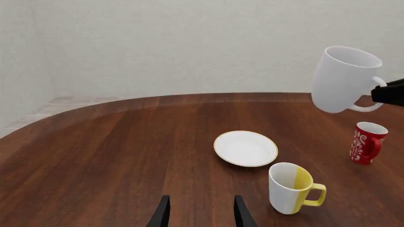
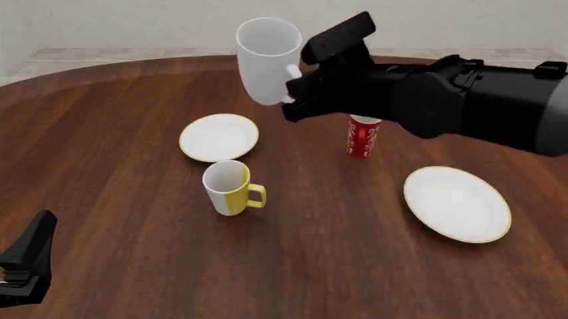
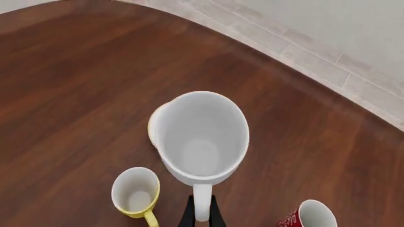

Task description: Put the white mug on the left plate.

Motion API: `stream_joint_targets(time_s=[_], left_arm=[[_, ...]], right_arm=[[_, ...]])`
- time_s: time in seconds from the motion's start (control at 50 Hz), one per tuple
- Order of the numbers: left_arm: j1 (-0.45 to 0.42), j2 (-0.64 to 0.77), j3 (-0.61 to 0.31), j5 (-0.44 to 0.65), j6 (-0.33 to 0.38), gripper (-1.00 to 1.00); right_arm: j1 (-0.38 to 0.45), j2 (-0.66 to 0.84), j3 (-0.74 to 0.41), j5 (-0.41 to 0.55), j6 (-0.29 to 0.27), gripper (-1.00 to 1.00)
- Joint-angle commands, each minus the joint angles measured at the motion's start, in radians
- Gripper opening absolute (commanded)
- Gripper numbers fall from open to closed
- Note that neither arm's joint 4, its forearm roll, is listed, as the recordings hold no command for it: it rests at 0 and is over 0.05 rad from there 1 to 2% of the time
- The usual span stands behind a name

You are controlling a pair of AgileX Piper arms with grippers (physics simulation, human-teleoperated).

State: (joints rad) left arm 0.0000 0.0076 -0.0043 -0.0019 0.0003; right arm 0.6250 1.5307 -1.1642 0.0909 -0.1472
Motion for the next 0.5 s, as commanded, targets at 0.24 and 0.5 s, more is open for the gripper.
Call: stream_joint_targets(time_s=[0.24, 0.5], left_arm=[[0.0, 0.0, 0.0, 0.0, 0.0, 1.0], [0.0, 0.0, 0.0, 0.0, 0.0, 1.0]], right_arm=[[-0.004, 0.129, -0.221, 0.069, -0.016, -1.0], [0.032, 0.215, -0.294, 0.064, 0.012, -1.0]])
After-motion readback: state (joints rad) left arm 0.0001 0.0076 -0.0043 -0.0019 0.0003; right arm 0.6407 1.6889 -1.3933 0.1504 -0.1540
